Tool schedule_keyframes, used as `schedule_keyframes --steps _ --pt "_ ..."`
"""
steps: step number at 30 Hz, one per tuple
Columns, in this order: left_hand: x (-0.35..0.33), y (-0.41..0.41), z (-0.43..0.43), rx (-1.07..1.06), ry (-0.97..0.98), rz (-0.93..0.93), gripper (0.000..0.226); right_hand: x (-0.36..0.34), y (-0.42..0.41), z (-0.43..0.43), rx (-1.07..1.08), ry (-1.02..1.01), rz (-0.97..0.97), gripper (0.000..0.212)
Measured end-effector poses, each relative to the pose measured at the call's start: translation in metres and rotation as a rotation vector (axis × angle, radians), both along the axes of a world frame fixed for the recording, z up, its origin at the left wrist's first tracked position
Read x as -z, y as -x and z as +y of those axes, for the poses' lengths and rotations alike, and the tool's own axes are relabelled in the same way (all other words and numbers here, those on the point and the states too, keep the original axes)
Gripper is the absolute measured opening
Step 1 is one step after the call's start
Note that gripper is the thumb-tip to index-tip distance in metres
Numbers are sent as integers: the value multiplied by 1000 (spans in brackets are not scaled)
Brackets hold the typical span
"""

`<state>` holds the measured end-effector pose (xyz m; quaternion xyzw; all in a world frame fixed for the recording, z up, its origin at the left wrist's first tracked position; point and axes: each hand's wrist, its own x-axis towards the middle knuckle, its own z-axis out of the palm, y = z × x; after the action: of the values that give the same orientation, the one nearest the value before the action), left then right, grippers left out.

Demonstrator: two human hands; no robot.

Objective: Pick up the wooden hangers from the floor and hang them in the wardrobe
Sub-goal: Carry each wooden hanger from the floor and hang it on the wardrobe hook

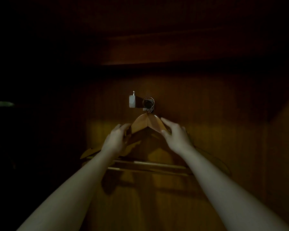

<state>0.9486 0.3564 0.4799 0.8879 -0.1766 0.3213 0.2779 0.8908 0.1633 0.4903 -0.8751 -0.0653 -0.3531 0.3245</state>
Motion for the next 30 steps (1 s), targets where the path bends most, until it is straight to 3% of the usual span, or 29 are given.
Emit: schedule_keyframes --steps 5,8,12,14,18,23,30 --pt "17 -1 5 26 24 13 46 17 -2 0 -3 59 -42 52" --pt "17 -3 5 -5 -26 36 48 16 -2 -7 70 221 -97 61" --pt "24 -10 6 1 -108 67 59 15 1 -21 47 397 84 89" --pt "26 -12 6 -29 -122 71 56 20 2 -22 92 485 86 95" --pt "28 -18 4 -228 -211 -23 44 33 -3 -15 278 564 -97 94" --pt "17 -24 14 -276 -326 -110 37 43 -8 -3 297 504 -101 92" --pt "12 -29 30 -274 -462 -185 47 44 -6 10 268 377 -51 58"
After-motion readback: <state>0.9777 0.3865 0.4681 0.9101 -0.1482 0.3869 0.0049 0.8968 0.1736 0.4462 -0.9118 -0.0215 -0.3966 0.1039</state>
